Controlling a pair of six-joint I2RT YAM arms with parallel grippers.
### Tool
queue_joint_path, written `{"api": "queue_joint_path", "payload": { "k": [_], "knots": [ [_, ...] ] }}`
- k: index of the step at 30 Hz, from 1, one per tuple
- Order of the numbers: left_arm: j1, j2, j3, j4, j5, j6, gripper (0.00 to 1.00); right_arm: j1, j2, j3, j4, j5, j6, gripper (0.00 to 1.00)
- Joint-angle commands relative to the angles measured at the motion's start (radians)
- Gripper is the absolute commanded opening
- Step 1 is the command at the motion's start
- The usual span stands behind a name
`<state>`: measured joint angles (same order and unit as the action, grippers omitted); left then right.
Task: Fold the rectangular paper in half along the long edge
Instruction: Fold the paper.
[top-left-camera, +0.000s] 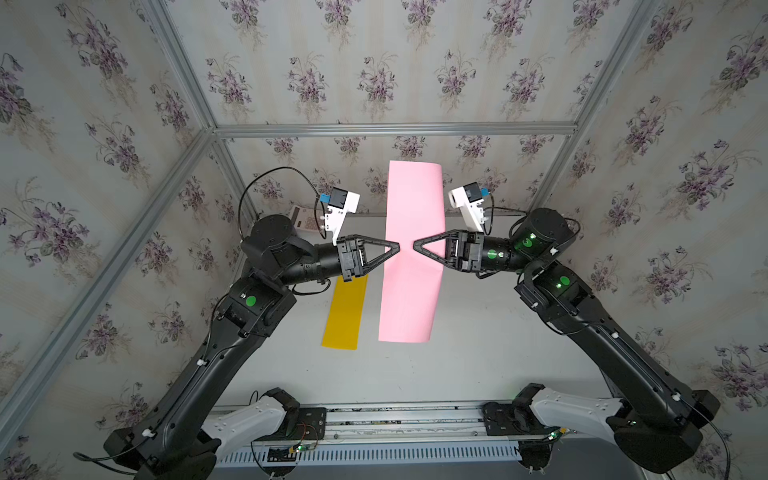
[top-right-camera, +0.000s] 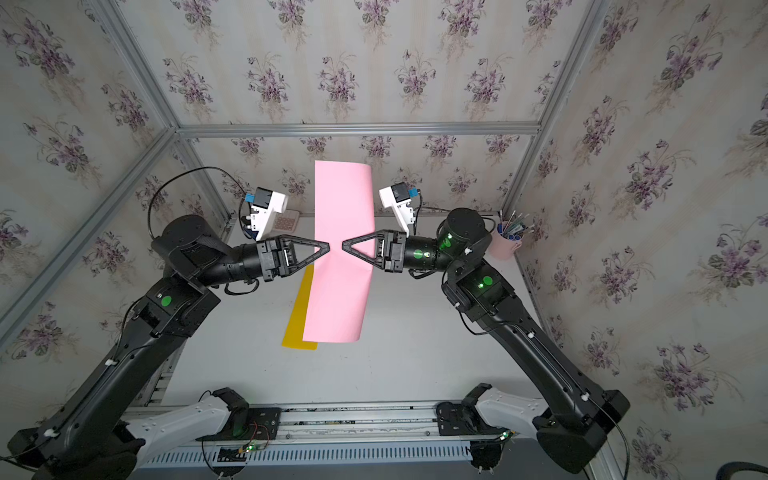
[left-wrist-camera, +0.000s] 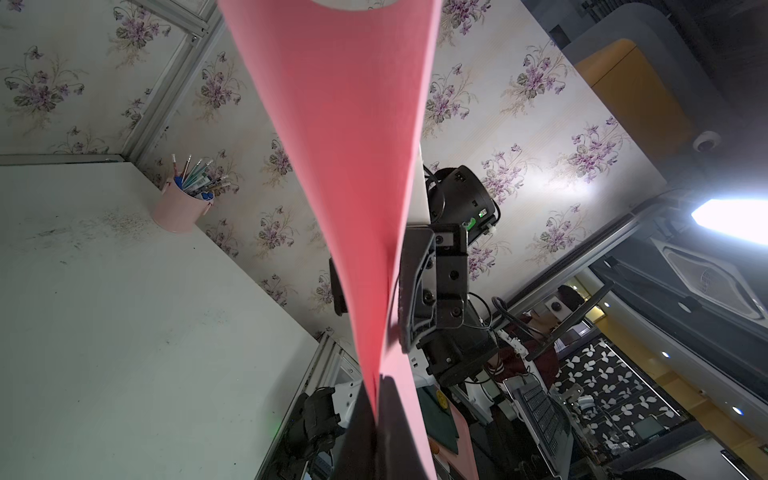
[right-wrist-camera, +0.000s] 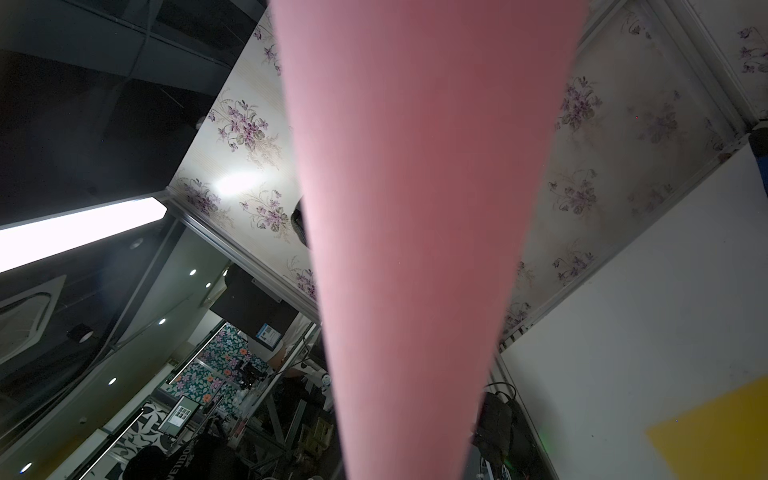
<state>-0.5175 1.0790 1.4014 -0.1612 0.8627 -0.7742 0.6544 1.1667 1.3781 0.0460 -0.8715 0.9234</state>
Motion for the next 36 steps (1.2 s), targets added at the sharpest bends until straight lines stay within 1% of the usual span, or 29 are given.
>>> {"api": "queue_joint_path", "payload": {
  "k": [1,5,6,8,11,12,14,17,20,22,27,28,29,30,31,32,36],
  "knots": [
    [0.001,-0.003,0.009,0.013,-0.002,0.015,0.00,-0.001,-0.004,0.007,-0.010,0.006,-0.024,0.07],
    [0.000,-0.006,0.012,0.006,-0.002,0.016,0.00,-0.004,0.002,0.015,-0.026,0.006,-0.035,0.01],
    [0.001,-0.008,0.013,0.003,-0.001,0.017,0.00,-0.006,0.005,0.020,-0.035,0.005,-0.039,0.01],
    [0.001,-0.009,0.016,-0.003,-0.002,0.021,0.00,-0.011,0.004,0.025,-0.045,0.006,-0.046,0.05],
    [0.001,-0.009,0.015,-0.005,-0.003,0.023,0.00,-0.016,0.001,0.029,-0.053,0.002,-0.047,0.06],
    [0.001,-0.008,0.016,-0.006,-0.003,0.023,0.00,-0.018,0.000,0.030,-0.054,0.002,-0.049,0.05],
    [0.001,-0.008,0.015,-0.006,-0.003,0.024,0.00,-0.019,-0.003,0.030,-0.055,-0.004,-0.052,0.00],
    [0.000,-0.008,0.016,-0.004,-0.004,0.023,0.00,-0.022,-0.006,0.033,-0.062,-0.003,-0.055,0.00],
    [0.000,-0.010,0.016,-0.004,-0.004,0.024,0.00,-0.025,-0.003,0.042,-0.083,-0.004,-0.063,0.03],
    [0.000,-0.010,0.018,-0.009,-0.004,0.026,0.00,-0.027,-0.006,0.041,-0.085,-0.010,-0.065,0.00],
    [0.000,-0.011,0.018,-0.012,-0.005,0.026,0.00,-0.031,-0.012,0.049,-0.097,-0.021,-0.069,0.00],
    [0.001,-0.011,0.018,-0.012,-0.006,0.026,0.00,-0.033,-0.010,0.052,-0.105,-0.021,-0.069,0.08],
    [0.000,-0.012,0.017,-0.010,-0.005,0.026,0.00,-0.033,-0.008,0.054,-0.109,-0.027,-0.070,0.13],
    [0.001,-0.012,0.018,-0.008,-0.007,0.026,0.00,-0.032,-0.007,0.053,-0.113,-0.027,-0.072,0.14],
    [0.001,-0.011,0.019,-0.008,-0.008,0.026,0.00,-0.033,-0.008,0.053,-0.113,-0.029,-0.074,0.08],
    [0.001,-0.011,0.022,-0.009,-0.008,0.026,0.00,-0.035,-0.012,0.050,-0.113,-0.030,-0.075,0.01],
    [0.001,-0.011,0.029,-0.015,-0.008,0.031,0.00,-0.040,-0.027,0.046,-0.109,-0.043,-0.075,0.00]
  ]
}}
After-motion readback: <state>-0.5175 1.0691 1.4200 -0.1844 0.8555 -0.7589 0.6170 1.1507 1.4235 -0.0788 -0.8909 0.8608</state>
